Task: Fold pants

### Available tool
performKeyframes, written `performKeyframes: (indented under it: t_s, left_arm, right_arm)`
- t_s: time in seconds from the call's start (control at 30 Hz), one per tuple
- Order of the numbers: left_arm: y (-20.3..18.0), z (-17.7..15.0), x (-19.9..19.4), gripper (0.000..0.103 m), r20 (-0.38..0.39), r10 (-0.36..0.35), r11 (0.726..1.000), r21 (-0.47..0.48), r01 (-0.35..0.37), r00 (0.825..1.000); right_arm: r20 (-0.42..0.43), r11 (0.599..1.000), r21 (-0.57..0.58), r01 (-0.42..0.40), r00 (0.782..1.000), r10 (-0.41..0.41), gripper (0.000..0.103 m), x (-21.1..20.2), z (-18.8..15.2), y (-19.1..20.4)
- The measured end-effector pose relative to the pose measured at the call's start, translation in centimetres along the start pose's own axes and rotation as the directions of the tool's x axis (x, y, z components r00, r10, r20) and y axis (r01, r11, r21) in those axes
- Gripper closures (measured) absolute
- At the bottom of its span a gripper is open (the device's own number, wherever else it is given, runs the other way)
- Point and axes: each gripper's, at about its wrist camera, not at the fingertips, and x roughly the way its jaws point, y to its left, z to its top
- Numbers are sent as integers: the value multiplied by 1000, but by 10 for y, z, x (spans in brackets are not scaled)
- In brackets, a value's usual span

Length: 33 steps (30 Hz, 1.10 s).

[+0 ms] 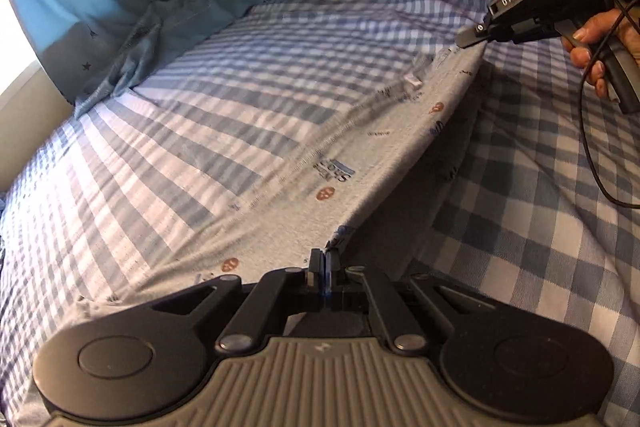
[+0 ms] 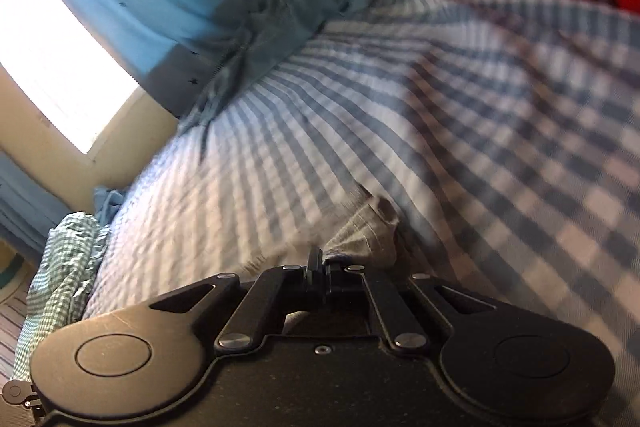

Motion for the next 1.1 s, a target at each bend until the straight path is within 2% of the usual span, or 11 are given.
performKeyframes:
  t_s: [0.17,0.23,0.4,0.5,0.7,0.8,0.9,0.97,1.0,1.03,1.1]
  left_arm:
    - [1,3,-11,103,35,18,1000,-23,-17,999]
    - [-2,1,-6,103,27,15,1000,-15,-15,1000]
    - [-13,-13,17,103,-27,-4,1000,-11,4,1000]
    - [-20,-19,24,103,-31,13,1000,17,-12,999]
    - [-22,-22,30,102,-65,6,1000,14,-5,998]
    - [-19,-23,31,86,-78,2,999,-32,-5,997]
    - [-4,-23,18,43,-77,5,989,-149,-17,997]
    - [8,-28,6,36,-71,29,973,-228,-45,997]
    - [15,-32,0,34,-83,46,963,-261,-66,995]
    - [22,-37,-4,31,-102,66,955,-281,-93,993]
    - [35,-50,-10,29,-154,109,937,-314,-153,982]
  right_arm:
    - [83,988,-107,-109,989,119,103,-10,38,35]
    - [96,982,-151,-116,987,132,103,-16,44,41]
    - [-6,992,-129,-12,1000,11,103,5,19,7]
    - [-72,996,-81,48,996,-53,103,18,-5,-19]
    - [-44,995,-66,69,996,-72,101,11,-10,-25]
    - [-75,991,-87,101,991,-107,96,17,-11,-28]
    - [-71,982,-145,122,988,-134,96,18,-9,-24]
    - [-63,965,-214,153,984,-170,92,18,-7,-17]
    - [-55,954,-243,176,979,-195,81,18,-6,-13]
    - [-43,942,-269,203,974,-222,75,17,-5,-9]
    - [-11,925,-303,230,970,-245,50,13,-1,-3]
